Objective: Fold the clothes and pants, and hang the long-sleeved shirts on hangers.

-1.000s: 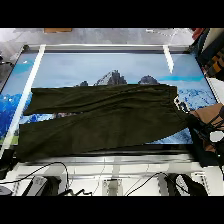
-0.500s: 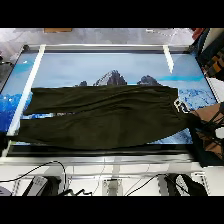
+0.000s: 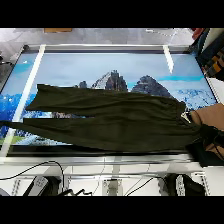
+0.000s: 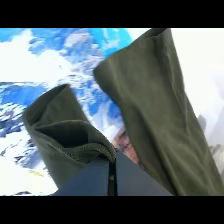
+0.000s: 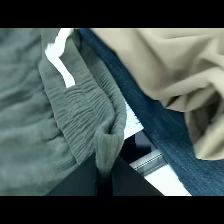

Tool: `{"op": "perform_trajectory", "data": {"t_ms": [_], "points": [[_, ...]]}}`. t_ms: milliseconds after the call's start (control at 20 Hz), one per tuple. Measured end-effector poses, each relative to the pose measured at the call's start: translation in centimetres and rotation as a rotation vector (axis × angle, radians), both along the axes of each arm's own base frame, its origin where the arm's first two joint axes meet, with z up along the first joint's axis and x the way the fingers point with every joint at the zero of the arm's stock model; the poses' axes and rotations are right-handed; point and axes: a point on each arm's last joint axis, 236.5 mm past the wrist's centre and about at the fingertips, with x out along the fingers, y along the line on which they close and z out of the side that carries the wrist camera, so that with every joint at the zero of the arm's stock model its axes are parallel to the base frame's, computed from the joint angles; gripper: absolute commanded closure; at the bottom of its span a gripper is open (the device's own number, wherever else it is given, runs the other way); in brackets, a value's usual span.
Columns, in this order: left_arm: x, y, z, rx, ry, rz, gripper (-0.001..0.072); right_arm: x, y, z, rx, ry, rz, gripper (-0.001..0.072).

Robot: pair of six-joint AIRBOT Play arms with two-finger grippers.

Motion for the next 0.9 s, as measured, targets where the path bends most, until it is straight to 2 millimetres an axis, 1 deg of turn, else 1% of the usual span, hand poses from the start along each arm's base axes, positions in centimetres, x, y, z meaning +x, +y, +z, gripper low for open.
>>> {"op": "perform_trajectory", "data": {"t_ms": [100, 200, 350, 450, 500, 600, 750, 900], "points": [[1.5, -0.6, 1.1, 0.046, -0.015, -0.039, 0.069, 0.8, -0.3, 1.2, -0.019, -0.068, -0.013, 0.0679], [3.6, -0.9, 2.9, 0.113, -0.046, -0.06, 0.0691, 2.5, -0.7, 1.9, -0.012, -0.135, -0.027, 0.0678], [7.4, -0.4, 5.9, 0.199, -0.108, -0.037, 0.0691, 6.1, -1.5, 1.8, 0.054, -0.227, -0.061, 0.0678], [10.2, -0.5, 6.8, 0.208, -0.136, -0.029, 0.0691, 9.1, -2.1, 1.1, 0.123, -0.283, -0.092, 0.0678], [11.7, -0.7, 6.8, 0.201, -0.143, -0.03, 0.069, 10.5, -2.5, 0.7, 0.159, -0.306, -0.112, 0.0678], [14.6, -1.2, 5.8, 0.16, -0.143, -0.03, 0.069, 13.3, -3.4, 0.0, 0.22, -0.344, -0.152, 0.0678], [18.2, -2.3, 3.1, 0.08, -0.119, -0.025, 0.069, 17.3, -4.9, -0.9, 0.289, -0.377, -0.197, 0.0678], [20.6, -3.3, 0.5, 0.02, -0.1, -0.005, 0.0689, 21.8, -5.1, -2.1, 0.331, -0.386, -0.193, 0.0677]]}}
